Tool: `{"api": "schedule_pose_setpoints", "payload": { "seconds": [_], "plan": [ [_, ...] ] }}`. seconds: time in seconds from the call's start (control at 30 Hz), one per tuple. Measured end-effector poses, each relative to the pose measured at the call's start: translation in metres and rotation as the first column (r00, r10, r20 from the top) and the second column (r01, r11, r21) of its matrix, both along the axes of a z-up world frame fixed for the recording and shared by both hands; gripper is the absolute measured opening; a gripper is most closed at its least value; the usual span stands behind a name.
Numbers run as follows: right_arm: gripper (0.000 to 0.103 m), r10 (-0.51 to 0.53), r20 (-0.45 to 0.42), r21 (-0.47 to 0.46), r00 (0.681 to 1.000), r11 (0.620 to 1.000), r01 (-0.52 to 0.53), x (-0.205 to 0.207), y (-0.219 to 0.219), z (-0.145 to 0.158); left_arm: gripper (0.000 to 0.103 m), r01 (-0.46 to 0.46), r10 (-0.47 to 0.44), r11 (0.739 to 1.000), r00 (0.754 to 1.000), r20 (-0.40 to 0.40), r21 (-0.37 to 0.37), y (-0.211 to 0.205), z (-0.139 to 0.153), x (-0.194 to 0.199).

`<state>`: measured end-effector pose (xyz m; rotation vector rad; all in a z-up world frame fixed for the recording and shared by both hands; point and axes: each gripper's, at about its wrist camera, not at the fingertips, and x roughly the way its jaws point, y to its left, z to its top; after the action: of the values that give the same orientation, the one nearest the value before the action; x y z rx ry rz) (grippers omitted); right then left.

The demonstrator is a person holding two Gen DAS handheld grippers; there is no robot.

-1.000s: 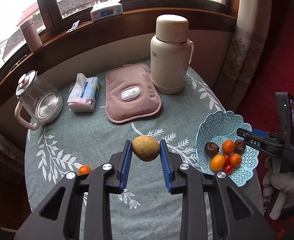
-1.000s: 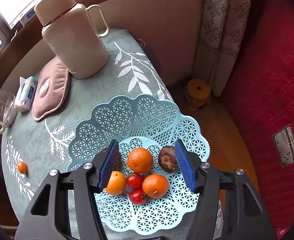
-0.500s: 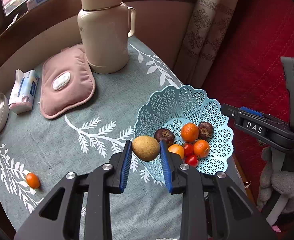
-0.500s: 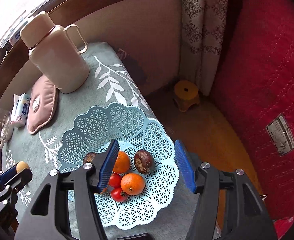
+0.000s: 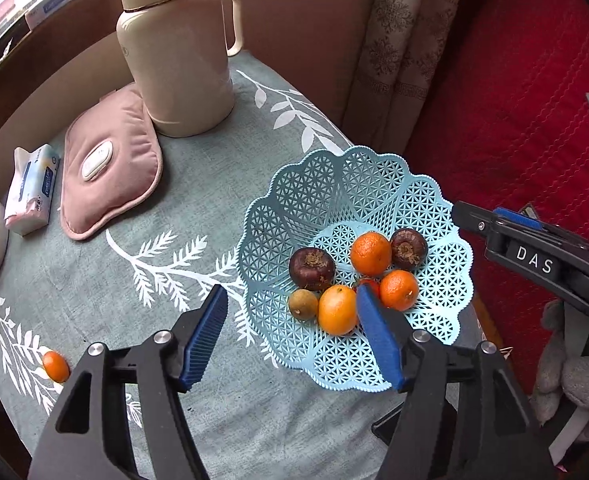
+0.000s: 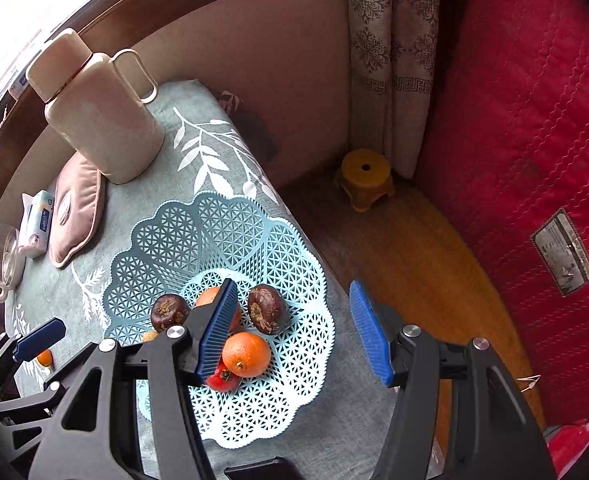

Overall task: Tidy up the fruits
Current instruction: 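Lower the kiwi into the blue basket and open the left tool, then withdraw both tools from the basket toward the last fruit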

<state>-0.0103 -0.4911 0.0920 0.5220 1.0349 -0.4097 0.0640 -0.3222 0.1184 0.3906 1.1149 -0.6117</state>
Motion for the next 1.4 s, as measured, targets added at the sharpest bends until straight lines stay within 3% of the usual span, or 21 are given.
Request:
{"api": "schedule_pose_setpoints", "payload": {
  "seconds": [0.77,1.2,1.27,1.4],
  "plan": [
    [0.060,0.110,0.009,-0.021,0.994,0.994,-0.110,0.021,0.054,0.012,0.069,-0.124,0.123,0.992,0.992,0.029,0.020,0.057,0.009,0.005],
    [0.064,0.228,0.000,-0.039,0.974,0.973,-0.228,0.041,0.123,0.017,0.069,-0.239,0.239,0.971,0.971,0.014,0.013,0.132,0.005,0.008],
    [0.069,0.245,0.001,-0.046,0.970,0.968,-0.245,0.043,0.134,0.019,0.079,-0.264,0.263,0.964,0.965,0.009,0.017,0.146,0.002,0.008],
    [0.069,0.286,-0.006,-0.052,0.958,0.957,-0.286,0.047,0.157,0.020,0.080,-0.312,0.312,0.950,0.950,-0.001,0.031,0.180,-0.006,0.005]
  ]
}}
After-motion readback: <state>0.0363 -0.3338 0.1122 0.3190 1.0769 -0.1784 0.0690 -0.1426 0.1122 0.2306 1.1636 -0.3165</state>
